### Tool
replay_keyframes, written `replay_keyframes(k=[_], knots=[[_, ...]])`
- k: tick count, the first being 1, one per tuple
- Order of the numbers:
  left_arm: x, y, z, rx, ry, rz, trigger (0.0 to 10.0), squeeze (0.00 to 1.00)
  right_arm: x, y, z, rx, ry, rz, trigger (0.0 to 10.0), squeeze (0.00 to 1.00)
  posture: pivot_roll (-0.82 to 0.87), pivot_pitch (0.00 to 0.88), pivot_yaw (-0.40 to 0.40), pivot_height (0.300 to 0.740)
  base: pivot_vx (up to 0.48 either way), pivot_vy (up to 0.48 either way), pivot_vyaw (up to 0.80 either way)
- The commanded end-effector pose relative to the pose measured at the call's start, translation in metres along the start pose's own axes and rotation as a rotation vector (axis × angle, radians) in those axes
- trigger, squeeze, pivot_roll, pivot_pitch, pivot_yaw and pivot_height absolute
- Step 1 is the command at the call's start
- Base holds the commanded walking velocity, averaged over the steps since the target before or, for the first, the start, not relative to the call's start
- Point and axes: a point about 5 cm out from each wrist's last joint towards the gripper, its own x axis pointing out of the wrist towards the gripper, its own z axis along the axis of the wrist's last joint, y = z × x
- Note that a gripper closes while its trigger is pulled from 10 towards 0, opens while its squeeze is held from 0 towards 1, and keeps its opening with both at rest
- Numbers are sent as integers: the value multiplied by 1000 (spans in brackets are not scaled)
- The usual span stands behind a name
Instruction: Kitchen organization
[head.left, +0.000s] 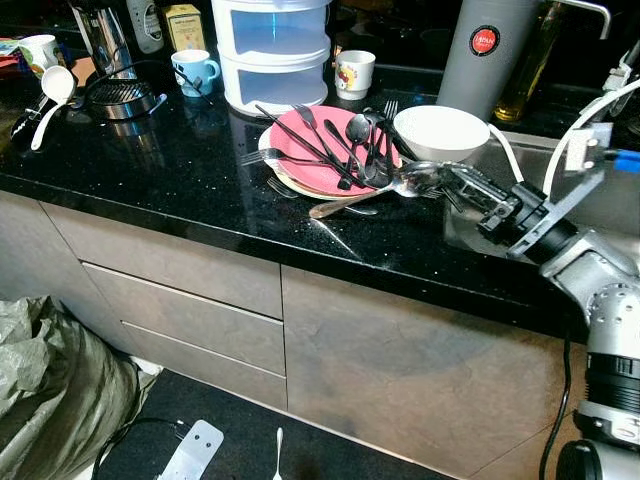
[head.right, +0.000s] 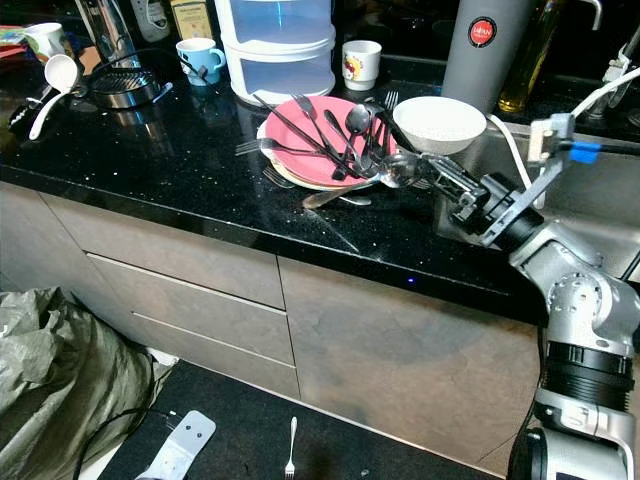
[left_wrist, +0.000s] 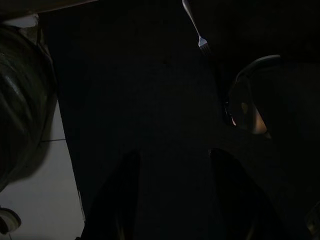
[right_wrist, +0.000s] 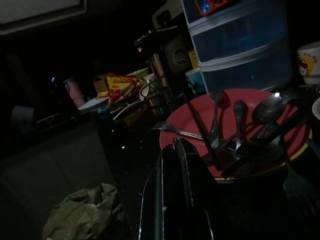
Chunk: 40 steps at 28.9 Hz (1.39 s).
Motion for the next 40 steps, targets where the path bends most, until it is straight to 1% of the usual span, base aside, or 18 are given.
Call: replay_keyframes(k=[1, 7, 11, 14, 20, 22, 25, 26, 27, 28, 31, 32, 33, 36, 37, 38, 39, 40], knots=[[0, 0, -3, 18, 11, -5, 10000, 0, -2, 1, 5, -4, -47, 14, 0, 0, -16, 22, -2, 740, 0, 0, 0], [0, -1, -3, 18, 11, -5, 10000, 0, -1, -8, 11, 1, -104, -60, 0, 0, -15, 23, -2, 740, 0, 0, 0], [0, 0, -3, 16, 11, -4, 10000, 0, -5, -25, 19, 10, -172, -189, 0, 0, -14, 28, 1, 740, 0, 0, 0], [0, 0, -3, 16, 11, -4, 10000, 0, -10, -28, 26, 23, -218, -200, 0, 0, -15, 30, -1, 740, 0, 0, 0], [0, 0, -3, 16, 11, -4, 10000, 0, -15, -32, 35, 14, -256, -218, 0, 0, -15, 32, 1, 740, 0, 0, 0], [0, 0, -3, 16, 11, -4, 10000, 0, -15, -32, 34, 4, -244, -224, 0, 0, -15, 32, 1, 740, 0, 0, 0], [0, 1, -3, 17, 11, -3, 10000, 0, -9, -31, 19, -99, -100, -238, 0, 0, -17, 33, 3, 740, 0, 0, 0], [0, 1, -3, 17, 11, -3, 10000, 0, -9, -31, 19, -99, -100, -238, 0, 0, -17, 33, 3, 740, 0, 0, 0], [0, 1, -3, 17, 11, -4, 10000, 0, -6, -29, 12, -140, -38, -238, 0, 0, -17, 33, 5, 740, 0, 0, 0], [0, 1, -3, 18, 11, -4, 10000, 0, -3, -26, 5, -174, 20, -225, 2314, 0, -15, 34, 2, 740, 0, 0, 0], [0, 1, -3, 18, 12, -5, 10000, 0, -2, -25, 4, -177, 29, -215, 2314, 0, -14, 34, 1, 740, 0, 0, 0], [0, 0, -3, 17, 11, -4, 10000, 0, -1, -19, 2, -182, 41, -164, 10000, 0, -14, 35, 1, 740, 0, 0, 0], [0, 0, -3, 16, 11, -4, 10000, 0, 0, -12, 2, -191, 47, -104, 10000, 0, -12, 35, 0, 740, 0, 0, 0], [0, 0, -3, 15, 11, -4, 10000, 0, 1, -7, 3, -197, 50, -63, 10000, 0, -12, 35, -1, 740, 0, 0, 0], [0, 0, -3, 14, 10, -4, 10000, 0, 1, 1, 5, -190, 47, 5, 10000, 1000, -14, 36, -1, 740, 0, 0, 0], [0, 0, -3, 14, 10, -4, 10000, 0, 1, 1, 5, -190, 47, 5, 10000, 1000, -14, 36, -1, 740, 0, 0, 0], [0, 0, -3, 14, 10, -5, 10000, 0, 1, 14, 7, -214, 86, 124, 10000, 1000, -16, 36, -1, 740, 0, 0, 0], [0, 0, -3, 14, 10, -5, 10000, 0, 1, 14, 7, -214, 86, 124, 10000, 1000, -16, 36, -1, 740, 0, 0, 0]])
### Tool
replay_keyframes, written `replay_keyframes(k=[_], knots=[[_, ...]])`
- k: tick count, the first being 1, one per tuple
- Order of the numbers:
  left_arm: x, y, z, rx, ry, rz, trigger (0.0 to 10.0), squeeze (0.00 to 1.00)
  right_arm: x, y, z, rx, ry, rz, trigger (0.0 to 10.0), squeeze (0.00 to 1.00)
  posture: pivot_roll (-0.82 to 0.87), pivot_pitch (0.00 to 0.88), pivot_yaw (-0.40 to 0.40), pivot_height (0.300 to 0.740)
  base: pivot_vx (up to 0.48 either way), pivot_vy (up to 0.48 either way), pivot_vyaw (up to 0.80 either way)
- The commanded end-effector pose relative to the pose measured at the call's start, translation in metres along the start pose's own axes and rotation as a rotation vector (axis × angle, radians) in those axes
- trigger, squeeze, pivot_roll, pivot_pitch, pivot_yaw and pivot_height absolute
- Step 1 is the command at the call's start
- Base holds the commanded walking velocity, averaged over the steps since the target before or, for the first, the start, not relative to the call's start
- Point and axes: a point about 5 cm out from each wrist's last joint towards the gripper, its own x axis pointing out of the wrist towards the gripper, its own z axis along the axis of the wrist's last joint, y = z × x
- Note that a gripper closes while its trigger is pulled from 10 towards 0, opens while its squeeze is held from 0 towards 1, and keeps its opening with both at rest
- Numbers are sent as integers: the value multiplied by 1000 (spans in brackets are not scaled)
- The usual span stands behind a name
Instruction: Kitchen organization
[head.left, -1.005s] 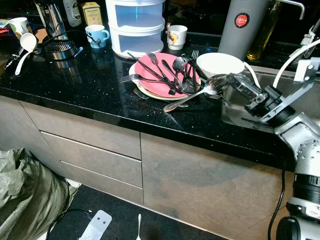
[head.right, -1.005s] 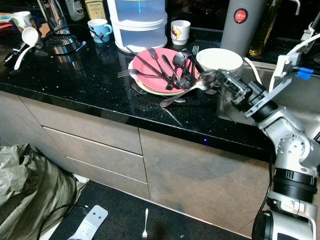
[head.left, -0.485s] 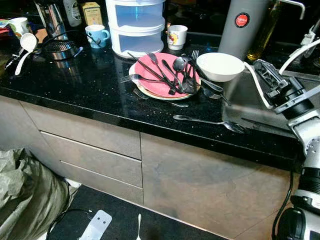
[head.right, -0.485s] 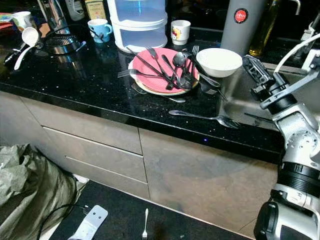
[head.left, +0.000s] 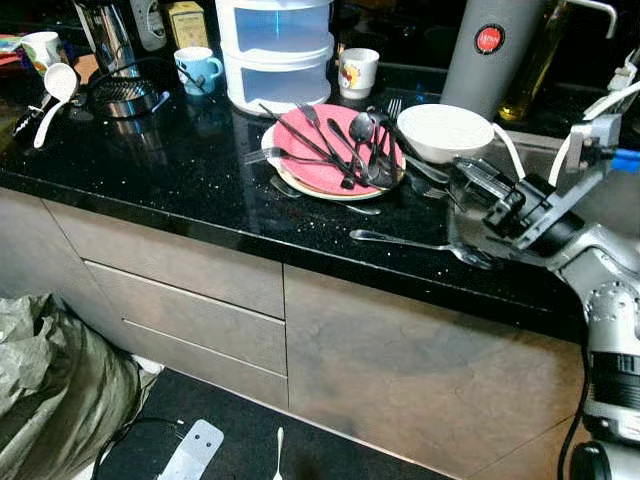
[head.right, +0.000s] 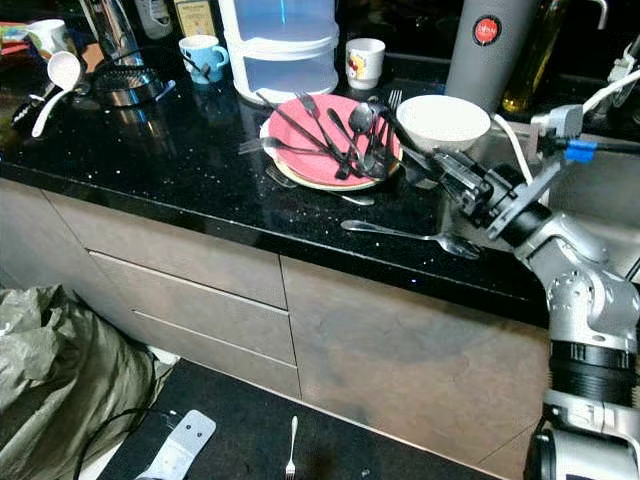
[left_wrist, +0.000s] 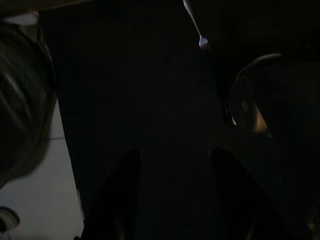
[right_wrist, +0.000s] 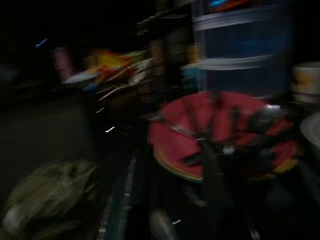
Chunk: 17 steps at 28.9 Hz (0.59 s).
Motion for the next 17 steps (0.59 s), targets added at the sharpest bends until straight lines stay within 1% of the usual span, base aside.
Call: replay_keyframes(k=[1, 3, 5, 6, 7, 9, 10, 11, 12, 13, 15, 16, 17], knots=[[0, 0, -3, 14, 12, -6, 10000, 0, 3, 13, 2, -32, 43, 121, 10000, 1000, -16, 36, -1, 740, 0, 0, 0], [0, 0, -2, 14, 11, -6, 10000, 0, 5, 20, -3, -112, 150, 209, 10000, 1000, -16, 37, -1, 740, 0, 0, 0], [0, 0, -2, 14, 11, -6, 10000, 0, 5, 20, -3, -112, 150, 209, 10000, 1000, -16, 37, -1, 740, 0, 0, 0], [0, 0, -2, 13, 10, -6, 10000, 0, 8, 21, -5, -161, 221, 233, 10000, 1000, -15, 38, 0, 740, 0, 0, 0], [0, 0, -2, 13, 10, -6, 10000, 0, 8, 21, -5, -161, 221, 233, 10000, 1000, -15, 38, 0, 740, 0, 0, 0], [0, 0, -2, 12, 10, -6, 10000, 0, 21, 17, -9, -273, 383, 245, 10000, 1000, -16, 37, -4, 740, 0, 0, 0], [0, 0, -2, 11, 9, -6, 10000, 0, 29, 14, -11, -326, 463, 225, 10000, 1000, -16, 37, -4, 740, 0, 0, 0], [0, 0, -1, 11, 9, -6, 10000, 0, 33, 11, -12, -359, 510, 210, 10000, 1000, -19, 35, -5, 740, 0, 0, 0], [0, 0, -1, 11, 9, -6, 10000, 0, 33, 11, -12, -359, 510, 210, 10000, 1000, -19, 35, -5, 740, 0, 0, 0], [0, 0, -1, 11, 8, -7, 10000, 0, 39, 9, -12, -377, 549, 201, 10000, 294, -18, 34, -8, 740, 0, 0, 0], [0, 0, -1, 11, 8, -7, 10000, 0, 39, 9, -12, -377, 549, 201, 10000, 294, -18, 34, -8, 740, 0, 0, 0], [0, -1, -1, 11, 8, -7, 10000, 0, 44, 10, -11, -374, 566, 208, 10000, 0, -17, 34, -10, 740, 0, 0, 0], [0, -1, -1, 11, 8, -7, 10000, 0, 44, 10, -11, -374, 566, 208, 10000, 0, -17, 34, -10, 740, 0, 0, 0]])
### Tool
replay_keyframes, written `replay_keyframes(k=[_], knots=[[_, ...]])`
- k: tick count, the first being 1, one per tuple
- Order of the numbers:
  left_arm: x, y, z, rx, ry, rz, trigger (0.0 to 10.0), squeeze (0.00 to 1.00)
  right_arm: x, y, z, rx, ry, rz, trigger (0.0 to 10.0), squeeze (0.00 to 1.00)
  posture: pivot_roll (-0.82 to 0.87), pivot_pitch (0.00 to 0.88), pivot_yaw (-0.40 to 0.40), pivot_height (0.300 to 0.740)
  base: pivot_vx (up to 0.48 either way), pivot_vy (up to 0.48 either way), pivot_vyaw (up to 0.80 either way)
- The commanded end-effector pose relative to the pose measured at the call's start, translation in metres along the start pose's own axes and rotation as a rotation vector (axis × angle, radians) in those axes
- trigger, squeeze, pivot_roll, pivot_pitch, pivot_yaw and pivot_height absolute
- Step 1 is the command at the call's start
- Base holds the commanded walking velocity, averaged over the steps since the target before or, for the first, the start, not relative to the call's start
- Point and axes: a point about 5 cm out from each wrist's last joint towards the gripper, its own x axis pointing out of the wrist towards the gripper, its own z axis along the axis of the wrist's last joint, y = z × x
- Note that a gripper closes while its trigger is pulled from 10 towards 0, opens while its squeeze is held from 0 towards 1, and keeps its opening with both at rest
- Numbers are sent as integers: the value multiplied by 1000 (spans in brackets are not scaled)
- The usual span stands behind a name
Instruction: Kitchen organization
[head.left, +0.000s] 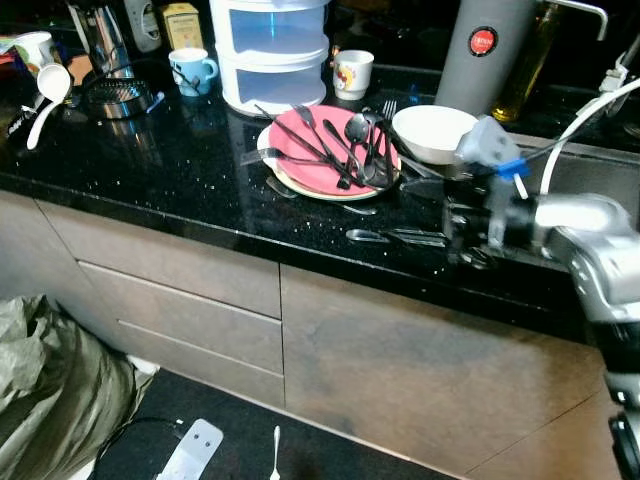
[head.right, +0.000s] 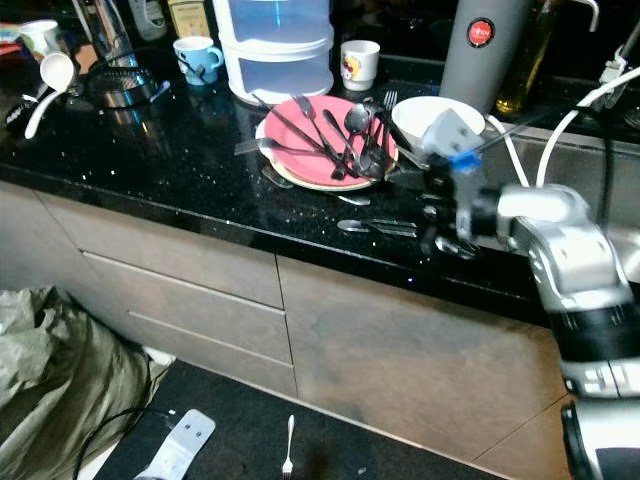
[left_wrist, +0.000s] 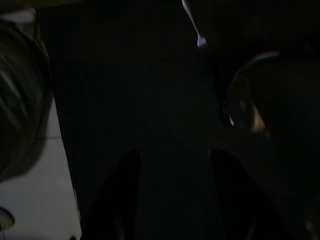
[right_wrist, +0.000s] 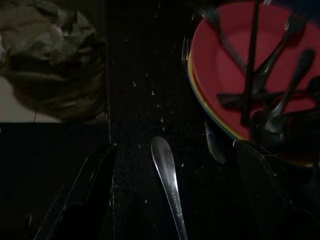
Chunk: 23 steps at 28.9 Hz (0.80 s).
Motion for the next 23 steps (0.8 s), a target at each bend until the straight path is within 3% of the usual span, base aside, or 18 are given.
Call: replay_keyframes(k=[1, 4, 8, 14, 21, 23], knots=[[0, 0, -1, 12, 6, -6, 10000, 0, 2, 0, 0, 4, 20, 9, 10000, 0, -17, 34, -10, 740, 0, 0, 0], [0, -1, -1, 10, 5, -7, 10000, 0, 7, 1, 3, 20, 107, 85, 10000, 0, -17, 31, -17, 740, 0, 0, 0], [0, -3, -1, 7, 5, -8, 10000, 0, 0, 4, -2, 1, 212, 200, 10000, 0, -16, 29, -27, 740, 0, 0, 0], [1, -4, -1, 6, 7, -12, 10000, 0, -4, -11, -7, 36, 289, 144, 10000, 0, -22, 26, -29, 740, 0, 0, 0], [1, -5, -2, 7, 9, -16, 10000, 0, -1, -16, -17, 131, 335, 99, 10000, 0, -25, 22, -27, 740, 0, 0, 0], [1, -5, -2, 6, 9, -16, 10000, 0, -2, -17, -26, 140, 394, 87, 9804, 0, -24, 22, -30, 740, 0, 0, 0]])
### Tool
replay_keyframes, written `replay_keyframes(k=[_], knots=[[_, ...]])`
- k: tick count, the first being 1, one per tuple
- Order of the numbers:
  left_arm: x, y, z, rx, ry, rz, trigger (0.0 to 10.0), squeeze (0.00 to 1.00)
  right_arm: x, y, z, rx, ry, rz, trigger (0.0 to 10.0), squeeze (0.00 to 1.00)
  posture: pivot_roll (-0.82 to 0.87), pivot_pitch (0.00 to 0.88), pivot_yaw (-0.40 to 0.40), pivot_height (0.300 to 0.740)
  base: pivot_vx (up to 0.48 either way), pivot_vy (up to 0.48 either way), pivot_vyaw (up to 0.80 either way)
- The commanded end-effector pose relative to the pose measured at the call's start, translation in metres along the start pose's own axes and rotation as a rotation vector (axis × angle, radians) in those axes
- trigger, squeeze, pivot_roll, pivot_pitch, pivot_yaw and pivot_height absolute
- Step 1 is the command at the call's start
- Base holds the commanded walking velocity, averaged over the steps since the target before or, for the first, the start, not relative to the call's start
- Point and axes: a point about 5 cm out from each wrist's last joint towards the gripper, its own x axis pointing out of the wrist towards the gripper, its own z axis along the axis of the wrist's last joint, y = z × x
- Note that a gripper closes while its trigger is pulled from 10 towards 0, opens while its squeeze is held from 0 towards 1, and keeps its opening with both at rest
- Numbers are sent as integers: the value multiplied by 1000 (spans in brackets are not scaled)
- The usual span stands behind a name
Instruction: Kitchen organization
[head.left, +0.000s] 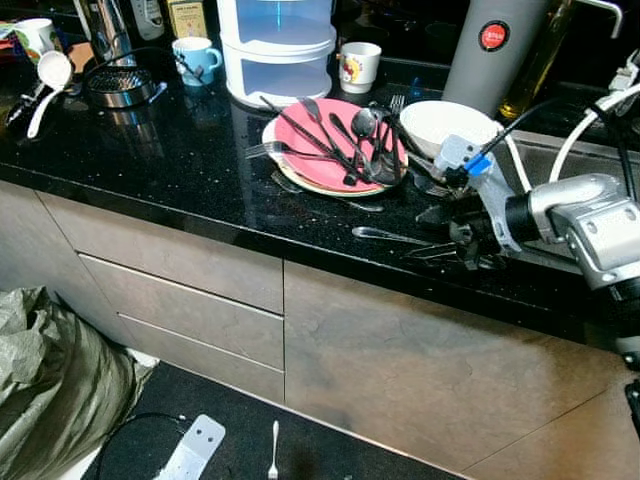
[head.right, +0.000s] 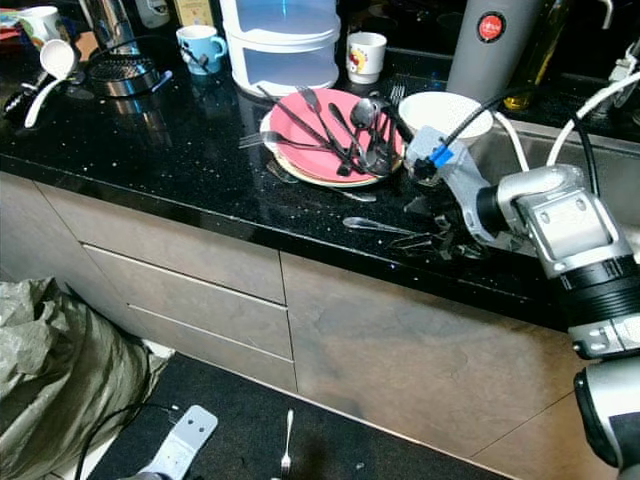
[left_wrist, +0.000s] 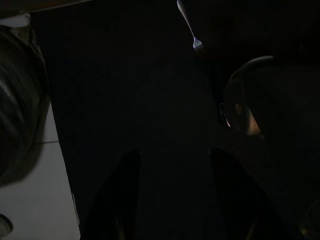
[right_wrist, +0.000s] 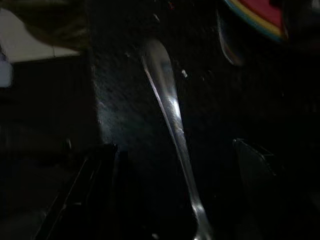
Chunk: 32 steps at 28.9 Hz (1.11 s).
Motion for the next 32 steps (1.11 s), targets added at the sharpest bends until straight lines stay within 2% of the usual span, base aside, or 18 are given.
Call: replay_keyframes(k=[1, 2, 9, 10, 11, 12, 13, 14, 15, 29, 32], knots=[[0, -5, -3, 6, 13, -16, 10000, 0, 4, -1, -6, 9, 54, 0, 9804, 0, -24, 22, -30, 740, 0, 0, 0], [0, -5, -3, 4, 12, -15, 10000, 0, 5, -2, -11, 8, 93, -15, 7882, 0, -22, 24, -35, 740, 0, 0, 0], [0, -5, -3, -1, 10, -14, 10000, 0, 5, -4, -19, 4, 154, -29, 8157, 0, -22, 27, -36, 740, 0, 0, 0], [0, -5, -3, -1, 10, -14, 10000, 0, 4, -5, -21, 2, 171, -39, 7490, 0, -22, 27, -36, 740, 0, 0, 0], [0, -5, -3, -2, 9, -14, 10000, 0, 3, -5, -23, 0, 190, -45, 4706, 0, -23, 28, -36, 740, 0, 0, 0], [0, -5, -2, -2, 9, -14, 10000, 0, 2, -6, -25, -1, 206, -49, 2824, 0, -25, 29, -39, 740, 0, 0, 0], [0, -5, -2, -2, 9, -14, 10000, 0, 2, -6, -25, -1, 206, -49, 2824, 0, -25, 29, -39, 740, 0, 0, 0], [1, -5, -2, -3, 8, -15, 10000, 0, 1, -6, -26, -3, 220, -51, 1059, 0, -26, 29, -37, 740, 0, 0, 0], [1, -5, -2, -3, 8, -15, 10000, 0, 0, -7, -28, -12, 239, -56, 0, 0, -27, 29, -39, 740, 0, 0, 0], [1, -6, -1, -10, 5, -16, 10000, 0, -3, -8, -31, -4, 271, -21, 0, 0, -31, 31, -49, 740, 0, 0, 0], [1, -6, -1, -10, 5, -16, 10000, 0, -3, -8, -28, 7, 243, -22, 0, 0, -29, 32, -48, 740, 0, 0, 0]])
